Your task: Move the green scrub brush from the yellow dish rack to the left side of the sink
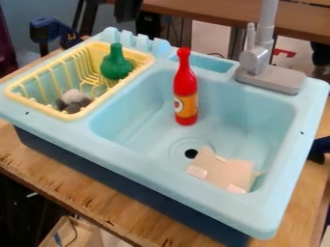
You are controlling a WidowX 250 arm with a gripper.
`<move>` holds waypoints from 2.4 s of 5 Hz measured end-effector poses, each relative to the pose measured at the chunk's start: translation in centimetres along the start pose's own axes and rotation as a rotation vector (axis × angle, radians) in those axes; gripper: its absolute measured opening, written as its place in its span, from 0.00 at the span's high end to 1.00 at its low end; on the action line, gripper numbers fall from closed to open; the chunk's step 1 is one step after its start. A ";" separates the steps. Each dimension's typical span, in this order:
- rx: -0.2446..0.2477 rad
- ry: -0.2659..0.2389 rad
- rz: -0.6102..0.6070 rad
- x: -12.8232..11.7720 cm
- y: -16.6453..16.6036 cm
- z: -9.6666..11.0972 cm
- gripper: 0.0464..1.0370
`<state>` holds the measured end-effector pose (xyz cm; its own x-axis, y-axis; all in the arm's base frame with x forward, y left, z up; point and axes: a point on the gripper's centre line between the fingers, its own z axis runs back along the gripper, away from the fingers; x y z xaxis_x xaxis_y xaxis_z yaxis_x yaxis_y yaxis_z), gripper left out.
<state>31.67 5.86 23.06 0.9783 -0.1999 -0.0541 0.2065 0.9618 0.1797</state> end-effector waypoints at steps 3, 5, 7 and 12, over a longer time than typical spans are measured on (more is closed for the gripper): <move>-0.087 0.080 -0.021 2.5 2.6 -4.9 0.04; -0.128 0.075 -0.049 3.2 2.1 -5.3 0.04; -0.125 0.158 -0.025 3.5 2.5 -7.6 0.04; -0.123 0.132 0.061 3.3 2.7 -5.1 0.68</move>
<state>35.32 8.71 18.37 0.9767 -0.1218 -0.1769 0.1353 0.9886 0.0661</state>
